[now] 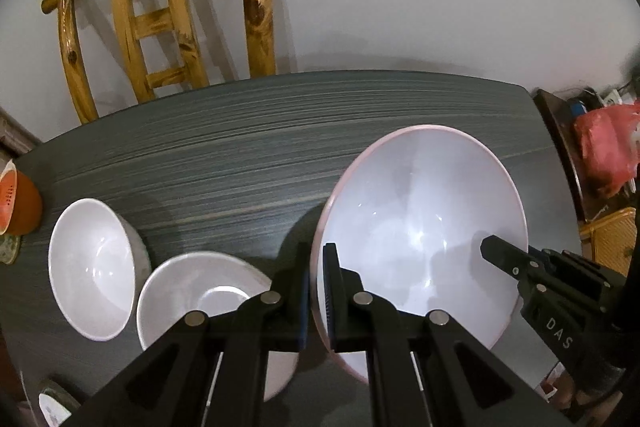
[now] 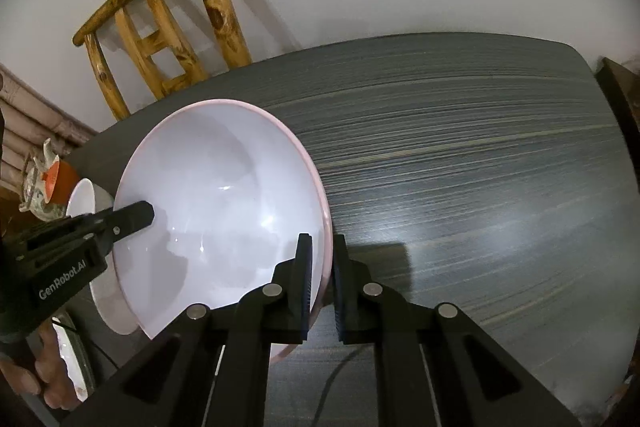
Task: Organize plates and bowls
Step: 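Close both tools on the pink bowl rim, then lift and carry the pink bowl with both tools toward the plate stack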
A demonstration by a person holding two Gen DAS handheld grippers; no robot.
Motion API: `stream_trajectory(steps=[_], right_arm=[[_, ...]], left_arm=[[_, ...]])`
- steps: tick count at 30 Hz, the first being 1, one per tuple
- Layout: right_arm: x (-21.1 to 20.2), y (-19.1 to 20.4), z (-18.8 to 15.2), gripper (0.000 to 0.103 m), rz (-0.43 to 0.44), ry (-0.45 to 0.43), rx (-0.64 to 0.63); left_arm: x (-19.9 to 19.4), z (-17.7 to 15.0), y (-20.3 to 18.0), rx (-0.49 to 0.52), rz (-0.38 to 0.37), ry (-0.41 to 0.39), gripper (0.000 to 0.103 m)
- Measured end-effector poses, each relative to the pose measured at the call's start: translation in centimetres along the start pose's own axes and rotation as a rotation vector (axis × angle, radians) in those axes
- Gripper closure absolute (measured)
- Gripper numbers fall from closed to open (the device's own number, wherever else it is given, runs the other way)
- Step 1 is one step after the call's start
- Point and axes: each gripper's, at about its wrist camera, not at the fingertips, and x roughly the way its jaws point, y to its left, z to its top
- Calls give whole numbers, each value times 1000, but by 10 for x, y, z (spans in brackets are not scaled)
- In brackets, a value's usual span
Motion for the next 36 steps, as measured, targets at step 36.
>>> stream_trajectory(steps=[36], right_arm=[[-49, 136, -180, 93, 54, 119, -208]], left_arm=[[-93, -231, 128, -217, 79, 47, 98]])
